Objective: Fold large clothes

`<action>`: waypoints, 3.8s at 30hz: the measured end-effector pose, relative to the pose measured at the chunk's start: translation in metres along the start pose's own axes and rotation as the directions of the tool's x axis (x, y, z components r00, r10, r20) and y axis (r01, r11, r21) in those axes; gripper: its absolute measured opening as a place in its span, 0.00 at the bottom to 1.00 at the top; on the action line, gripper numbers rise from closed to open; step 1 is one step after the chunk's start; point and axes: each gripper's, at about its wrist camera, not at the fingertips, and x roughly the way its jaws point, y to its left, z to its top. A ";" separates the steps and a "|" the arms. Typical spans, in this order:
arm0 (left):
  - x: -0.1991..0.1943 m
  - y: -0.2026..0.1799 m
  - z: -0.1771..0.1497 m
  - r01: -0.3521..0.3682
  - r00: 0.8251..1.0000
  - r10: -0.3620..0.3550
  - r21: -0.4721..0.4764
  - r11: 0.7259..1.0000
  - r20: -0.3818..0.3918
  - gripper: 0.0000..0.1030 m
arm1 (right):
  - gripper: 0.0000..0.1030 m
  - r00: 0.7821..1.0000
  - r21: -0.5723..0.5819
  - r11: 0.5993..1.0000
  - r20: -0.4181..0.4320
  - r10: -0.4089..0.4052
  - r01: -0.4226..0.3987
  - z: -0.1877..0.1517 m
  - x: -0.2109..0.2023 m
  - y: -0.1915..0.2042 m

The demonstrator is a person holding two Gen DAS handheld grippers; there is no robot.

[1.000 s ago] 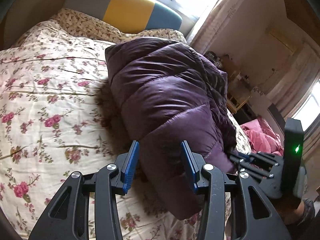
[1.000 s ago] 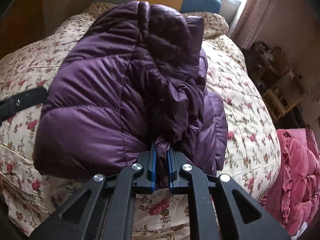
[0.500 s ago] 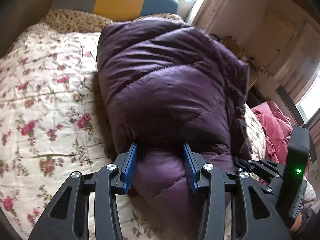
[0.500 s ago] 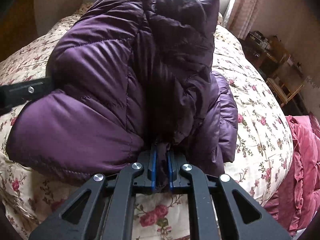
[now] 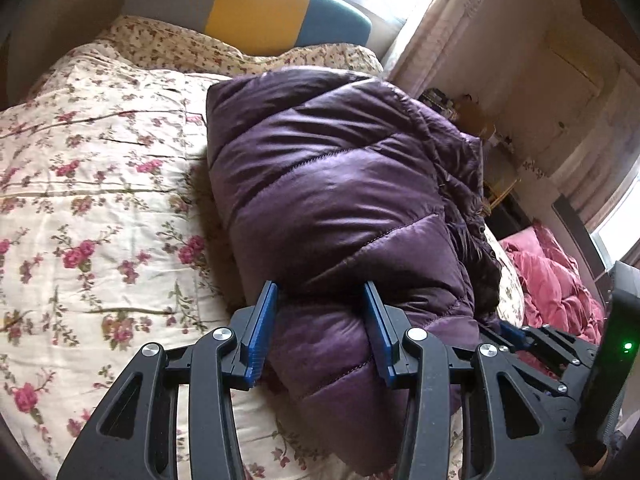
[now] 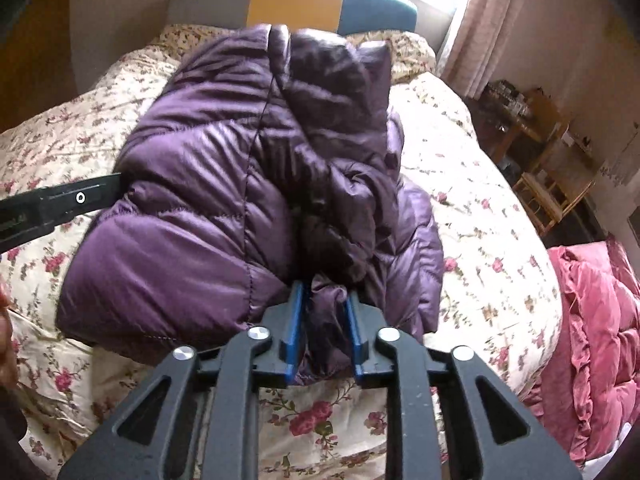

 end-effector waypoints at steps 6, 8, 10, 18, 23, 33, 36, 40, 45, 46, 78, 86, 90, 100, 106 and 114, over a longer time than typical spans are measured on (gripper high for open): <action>-0.014 0.008 0.013 -0.018 0.999 0.019 -0.024 1.000 0.043 0.42 | 0.35 0.998 -0.018 1.000 0.052 -0.022 0.023 0.013 -0.022 0.002; -0.016 0.011 0.017 -0.021 0.998 0.023 -0.035 0.999 0.050 0.42 | 0.35 0.997 -0.022 0.999 0.068 -0.037 0.039 0.017 -0.026 0.003; -0.017 0.015 0.025 -0.037 0.997 0.040 -0.045 0.998 0.058 0.42 | 0.35 0.995 -0.023 0.998 0.083 -0.056 0.058 0.025 -0.028 0.003; -0.009 0.018 0.054 -0.084 0.993 0.087 -0.042 0.996 0.074 0.42 | 0.33 0.975 -0.022 0.984 0.146 -0.170 0.175 0.064 -0.023 0.005; 0.000 0.014 0.071 -0.084 0.993 0.086 -0.031 0.996 0.080 0.42 | 0.30 0.968 -0.002 0.980 0.154 -0.198 0.200 0.091 -0.001 0.004; 0.034 0.012 0.094 -0.084 0.994 0.086 -0.023 0.996 0.065 0.42 | 0.16 0.974 0.002 0.975 0.051 -0.222 0.223 0.107 0.067 -0.007; 0.048 0.009 0.094 -0.081 0.996 0.082 -0.014 0.997 0.045 0.42 | 0.16 0.975 0.001 0.975 0.022 -0.223 0.223 0.100 0.081 -0.009; 0.066 0.001 0.089 -0.076 0.997 0.076 0.020 0.997 0.020 0.42 | 0.16 0.977 0.022 0.977 -0.008 -0.213 0.213 0.090 0.096 -0.018; 0.085 -0.010 0.080 -0.089 0.996 0.089 0.072 0.993 0.008 0.42 | 0.15 0.985 0.068 0.983 -0.031 -0.169 0.171 0.077 0.114 -0.031; 0.088 -0.011 0.079 -0.090 0.996 0.090 0.077 0.993 0.005 0.42 | 0.15 0.987 0.081 0.984 -0.032 -0.157 0.159 0.074 0.119 -0.034; 0.054 -0.024 0.060 -0.183 0.982 0.173 0.165 0.969 0.075 0.66 | 0.58 0.997 0.219 0.973 0.011 -0.076 0.072 0.065 0.093 -0.072; 0.043 -0.010 0.053 -0.162 0.986 0.152 0.152 0.975 0.072 0.77 | 0.58 0.999 0.270 0.963 -0.009 0.031 -0.028 0.062 0.099 -0.088; 0.041 0.012 0.046 -0.117 0.993 0.113 0.086 0.989 0.043 0.80 | 0.58 0.998 0.277 0.959 -0.013 0.060 -0.054 0.061 0.101 -0.088; 0.074 0.046 0.046 0.101 0.992 -0.108 -0.109 0.989 -0.062 0.87 | 0.47 0.994 0.278 0.955 -0.010 0.107 -0.100 0.057 0.110 -0.085; 0.086 0.035 0.048 0.174 0.978 -0.186 -0.125 0.977 -0.091 0.76 | 0.26 0.989 0.242 0.960 0.002 0.146 -0.142 0.056 0.110 -0.075; 0.062 0.026 0.051 0.178 0.981 -0.181 -0.043 0.983 -0.077 0.49 | 0.14 0.987 0.208 0.965 0.038 0.155 -0.160 0.056 0.097 -0.066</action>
